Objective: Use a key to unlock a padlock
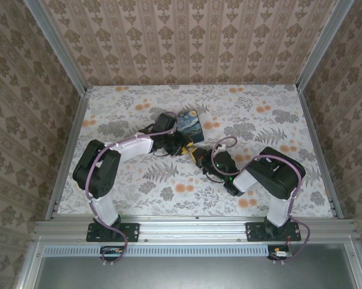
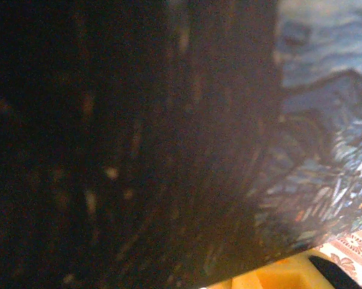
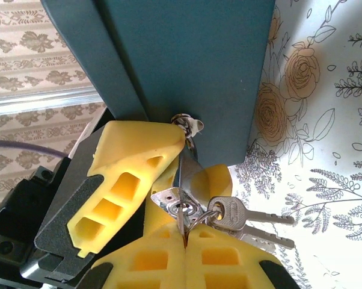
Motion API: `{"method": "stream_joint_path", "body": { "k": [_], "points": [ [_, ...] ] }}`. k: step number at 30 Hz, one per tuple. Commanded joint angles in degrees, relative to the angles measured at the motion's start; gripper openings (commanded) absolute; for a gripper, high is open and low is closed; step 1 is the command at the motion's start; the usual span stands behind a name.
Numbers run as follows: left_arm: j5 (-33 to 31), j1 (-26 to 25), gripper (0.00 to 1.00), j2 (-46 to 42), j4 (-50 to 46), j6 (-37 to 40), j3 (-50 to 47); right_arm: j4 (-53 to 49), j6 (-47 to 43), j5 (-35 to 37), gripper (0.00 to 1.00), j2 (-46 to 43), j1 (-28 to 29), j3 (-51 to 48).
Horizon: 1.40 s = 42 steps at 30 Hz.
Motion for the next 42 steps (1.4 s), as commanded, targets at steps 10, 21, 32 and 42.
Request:
{"method": "stream_joint_path", "body": {
  "k": [10, 21, 32, 42],
  "points": [
    [4.29, 0.85, 0.0, -1.18, -4.95, -0.2, -1.65, -25.77, -14.55, 0.2, 0.31, -17.21, -7.85, -4.17],
    [4.21, 0.94, 0.0, -0.52, -8.36, 2.42, 0.63, -76.7, -99.95, -0.63, 0.38, -37.55, -1.73, 16.27],
    [4.38, 1.29, 0.0, 0.17, -14.6, 6.22, 4.01, -50.43, -150.53, 16.46, 0.36, -29.09, 8.01, 6.9],
    [4.71, 1.47, 0.0, 0.75, -16.79, 7.7, 5.96, -42.33, -159.2, 17.89, 0.39, -22.33, 10.8, 6.81]
  ]
}}
